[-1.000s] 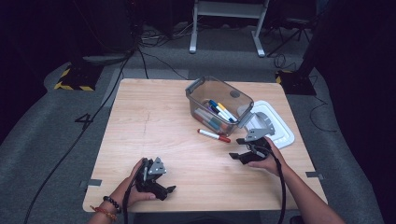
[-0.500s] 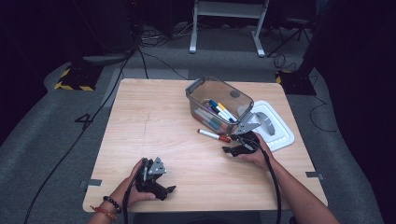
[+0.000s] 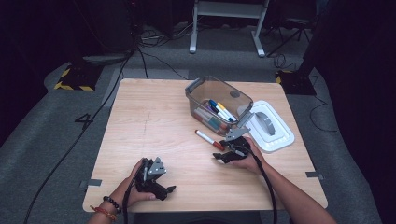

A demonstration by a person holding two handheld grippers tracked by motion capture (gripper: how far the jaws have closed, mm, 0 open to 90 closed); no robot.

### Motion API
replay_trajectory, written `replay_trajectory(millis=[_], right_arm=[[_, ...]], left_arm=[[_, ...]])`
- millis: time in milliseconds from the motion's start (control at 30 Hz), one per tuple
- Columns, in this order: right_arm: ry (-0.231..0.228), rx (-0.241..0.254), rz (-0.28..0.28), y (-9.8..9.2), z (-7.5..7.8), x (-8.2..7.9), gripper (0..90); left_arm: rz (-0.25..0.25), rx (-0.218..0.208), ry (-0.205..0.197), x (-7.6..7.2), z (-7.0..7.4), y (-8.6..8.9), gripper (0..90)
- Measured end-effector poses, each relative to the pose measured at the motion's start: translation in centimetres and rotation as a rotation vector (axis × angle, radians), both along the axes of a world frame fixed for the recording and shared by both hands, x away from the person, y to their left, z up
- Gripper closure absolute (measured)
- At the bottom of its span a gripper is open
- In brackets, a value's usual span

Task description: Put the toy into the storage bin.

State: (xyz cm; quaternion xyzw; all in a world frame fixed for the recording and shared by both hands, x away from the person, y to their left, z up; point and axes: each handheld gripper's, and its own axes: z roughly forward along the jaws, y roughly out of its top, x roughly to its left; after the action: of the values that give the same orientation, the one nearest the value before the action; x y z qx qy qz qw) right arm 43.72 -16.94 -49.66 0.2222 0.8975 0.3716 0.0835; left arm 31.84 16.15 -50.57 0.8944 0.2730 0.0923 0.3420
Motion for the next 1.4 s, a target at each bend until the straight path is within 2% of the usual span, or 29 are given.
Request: replay_trajectory(millis=[67,300,367,467,633,833,1033,1333,1400], right_arm=[[-0.012,-0.012,0.0,0.6,0.0,-0.1,35.4],[-0.01,-0.027,0.002,2.4,0.3,0.0,49.4],[0.001,-0.035,0.003,2.7,0.4,0.0,57.6],[0.013,-0.059,0.019,3.0,0.7,-0.2,61.7],[0.015,-0.07,0.034,2.9,0.8,-0.6,74.2],[-0.002,-0.06,0.058,2.7,0.7,-1.0,75.1],[-0.025,-0.072,0.102,2.6,0.9,-1.6,75.1],[-0.052,-0.027,0.11,1.6,2.7,-2.3,75.1],[-0.07,-0.015,0.109,1.3,3.4,-2.5,75.1]], left_arm=[[0.0,0.0,0.0,0.0,0.0,0.0,0.2],[0.002,0.0,-0.001,0.0,0.0,0.0,0.2],[0.001,0.001,-0.001,0.0,0.0,0.0,0.2],[0.001,0.0,-0.001,0.0,0.0,0.0,0.2],[0.001,0.001,-0.001,0.0,0.0,0.0,0.2],[0.001,0.001,-0.001,0.0,0.0,0.0,0.2],[0.001,0.001,-0.001,0.0,0.0,0.0,0.2],[0.002,0.001,-0.001,0.0,0.0,0.0,0.2],[0.002,0.001,-0.001,0.0,0.0,0.0,0.2]])
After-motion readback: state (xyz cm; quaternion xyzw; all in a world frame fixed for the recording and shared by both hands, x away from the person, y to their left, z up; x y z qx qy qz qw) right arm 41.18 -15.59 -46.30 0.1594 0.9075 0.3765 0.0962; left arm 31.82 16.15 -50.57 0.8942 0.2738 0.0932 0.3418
